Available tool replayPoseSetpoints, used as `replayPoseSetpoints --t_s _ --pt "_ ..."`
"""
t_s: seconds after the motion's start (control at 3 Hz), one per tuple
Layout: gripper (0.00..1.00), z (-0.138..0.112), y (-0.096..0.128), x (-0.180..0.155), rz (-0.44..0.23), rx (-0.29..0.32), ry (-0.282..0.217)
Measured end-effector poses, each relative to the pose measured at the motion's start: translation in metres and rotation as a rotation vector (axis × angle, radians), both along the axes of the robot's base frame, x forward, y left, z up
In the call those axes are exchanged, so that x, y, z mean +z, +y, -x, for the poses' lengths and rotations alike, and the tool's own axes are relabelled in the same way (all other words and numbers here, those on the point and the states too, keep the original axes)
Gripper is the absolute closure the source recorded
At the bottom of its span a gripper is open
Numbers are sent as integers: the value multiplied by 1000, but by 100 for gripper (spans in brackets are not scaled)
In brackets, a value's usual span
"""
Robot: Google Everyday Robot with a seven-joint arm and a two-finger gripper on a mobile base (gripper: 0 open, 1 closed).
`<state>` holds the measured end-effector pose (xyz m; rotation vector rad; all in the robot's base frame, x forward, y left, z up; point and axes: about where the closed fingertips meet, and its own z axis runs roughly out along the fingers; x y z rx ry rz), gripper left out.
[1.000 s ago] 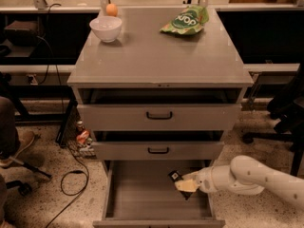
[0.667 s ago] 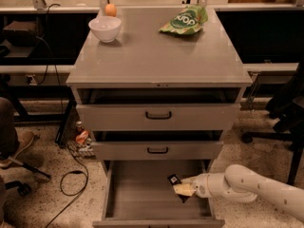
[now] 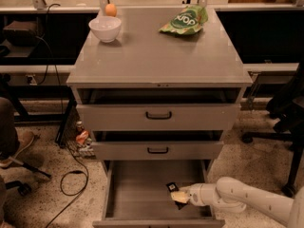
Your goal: Place rxbar chocolate into bottom drawer
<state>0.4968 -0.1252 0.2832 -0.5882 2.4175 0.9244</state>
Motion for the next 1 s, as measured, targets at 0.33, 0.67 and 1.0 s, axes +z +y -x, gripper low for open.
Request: replayPoseSetpoints --t_s 0.33,0.67,1.0 --pt "78 -10 7 -40 24 -36 18" --pt "56 -19 12 -55 37 -43 16" --pt "24 -35 19 -65 35 -40 -1"
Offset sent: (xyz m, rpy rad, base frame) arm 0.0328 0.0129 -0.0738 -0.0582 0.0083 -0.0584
